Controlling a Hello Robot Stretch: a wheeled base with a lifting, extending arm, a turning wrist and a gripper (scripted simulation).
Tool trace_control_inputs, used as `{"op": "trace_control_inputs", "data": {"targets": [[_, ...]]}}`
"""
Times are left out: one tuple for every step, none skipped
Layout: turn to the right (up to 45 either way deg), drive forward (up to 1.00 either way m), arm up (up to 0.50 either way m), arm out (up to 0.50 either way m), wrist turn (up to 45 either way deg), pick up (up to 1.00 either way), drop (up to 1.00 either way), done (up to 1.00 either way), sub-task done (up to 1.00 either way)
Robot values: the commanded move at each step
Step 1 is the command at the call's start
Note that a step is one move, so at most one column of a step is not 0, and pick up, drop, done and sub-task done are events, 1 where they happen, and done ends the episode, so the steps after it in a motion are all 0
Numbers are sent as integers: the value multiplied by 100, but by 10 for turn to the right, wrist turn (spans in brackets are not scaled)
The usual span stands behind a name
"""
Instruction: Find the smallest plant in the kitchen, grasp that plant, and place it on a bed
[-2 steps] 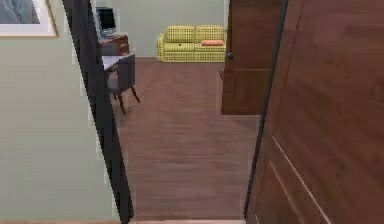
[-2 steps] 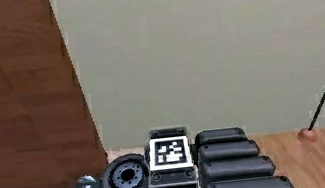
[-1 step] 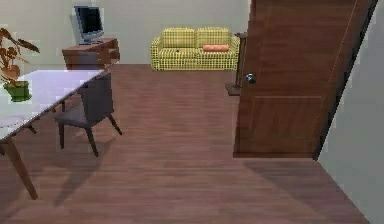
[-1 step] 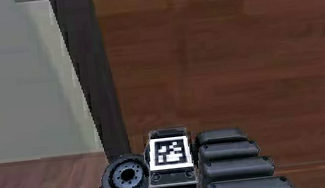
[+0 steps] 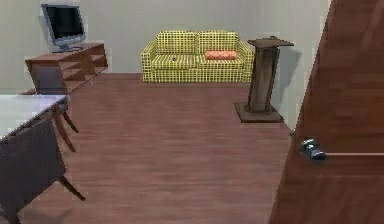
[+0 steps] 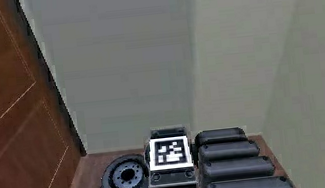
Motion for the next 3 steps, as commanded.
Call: {"op": "trace_control_inputs", "data": {"targets": [[30, 0, 0, 0, 0, 0, 0, 0, 0], [-90, 0, 0, 0, 0, 0, 0, 0, 0], [0, 45, 0, 0, 0, 0, 0, 0, 0]]}}
